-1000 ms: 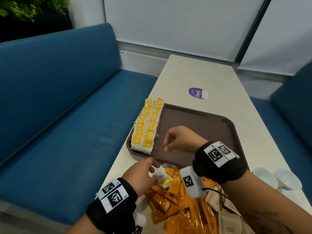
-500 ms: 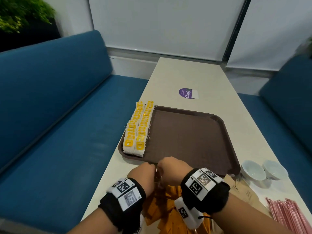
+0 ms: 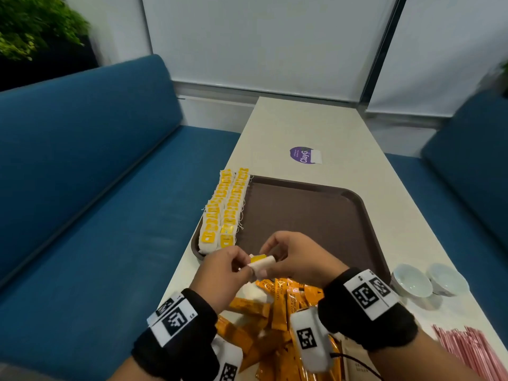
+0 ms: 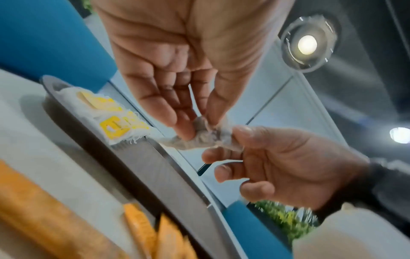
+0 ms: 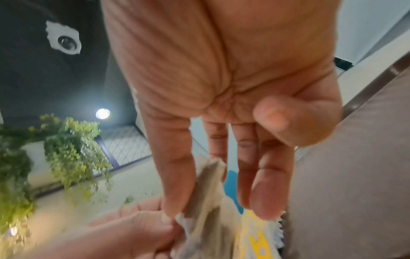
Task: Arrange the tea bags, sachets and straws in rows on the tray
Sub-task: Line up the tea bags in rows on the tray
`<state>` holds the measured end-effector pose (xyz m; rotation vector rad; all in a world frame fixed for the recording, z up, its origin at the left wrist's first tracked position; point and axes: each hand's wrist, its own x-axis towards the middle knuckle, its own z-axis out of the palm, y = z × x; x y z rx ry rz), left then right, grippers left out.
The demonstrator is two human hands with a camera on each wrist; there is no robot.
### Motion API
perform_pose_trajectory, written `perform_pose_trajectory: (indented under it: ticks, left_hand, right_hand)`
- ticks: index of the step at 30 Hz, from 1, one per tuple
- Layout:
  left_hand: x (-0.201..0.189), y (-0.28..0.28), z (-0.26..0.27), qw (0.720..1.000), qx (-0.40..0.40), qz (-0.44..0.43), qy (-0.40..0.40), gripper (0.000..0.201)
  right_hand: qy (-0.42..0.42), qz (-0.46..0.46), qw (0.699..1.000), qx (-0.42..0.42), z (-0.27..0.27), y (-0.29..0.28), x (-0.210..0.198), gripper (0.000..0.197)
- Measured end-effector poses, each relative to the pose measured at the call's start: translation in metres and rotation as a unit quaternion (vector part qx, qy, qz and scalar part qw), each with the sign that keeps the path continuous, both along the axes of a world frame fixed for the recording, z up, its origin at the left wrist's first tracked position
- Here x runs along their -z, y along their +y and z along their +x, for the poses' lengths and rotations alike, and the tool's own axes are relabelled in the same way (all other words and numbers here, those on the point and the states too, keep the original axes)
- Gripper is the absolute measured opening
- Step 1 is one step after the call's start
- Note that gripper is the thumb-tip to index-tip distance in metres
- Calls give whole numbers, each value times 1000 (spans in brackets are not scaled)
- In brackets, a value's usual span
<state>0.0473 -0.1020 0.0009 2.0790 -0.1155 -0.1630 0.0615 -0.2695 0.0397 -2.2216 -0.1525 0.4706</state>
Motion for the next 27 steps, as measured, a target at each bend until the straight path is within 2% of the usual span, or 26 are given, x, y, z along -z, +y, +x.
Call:
perform_pose_trajectory:
  ticks: [2,5,9,11,14,18,24,27]
  left_hand:
    - [-4,4,1,996,-25,-89,14,11]
    - [-6,6,3,971,-38,-226,72,11]
    - [-7,6,1,941,-41,-317,110,11]
    - [-7,8,-1,937,-30,-330,108,21]
    - [-6,10,-4,950,-14,-300,82,28]
    - [-9,10,-7,945,-19,-317,80,16]
    - [-8,6,-4,942,-70,-310,111,17]
    - [-4,6,-2,924,-91,-339,151,19]
  right_hand:
    - [13,78,997,-4,-3,1,-9,31]
    - [24,177,984,1,-6,9,-15,22]
    - [4,219,974,56,-3,22,-11,9]
    - [0,219,973,67,-3,26,-8,10]
    - [3,205,977,64,-5,33,-5,12]
    - [-2,200,977,69,-6,36,-3,10]
    - [8,209,974,81,-9,38,0,4]
    - [8,233,969,81,-11,35,0,8]
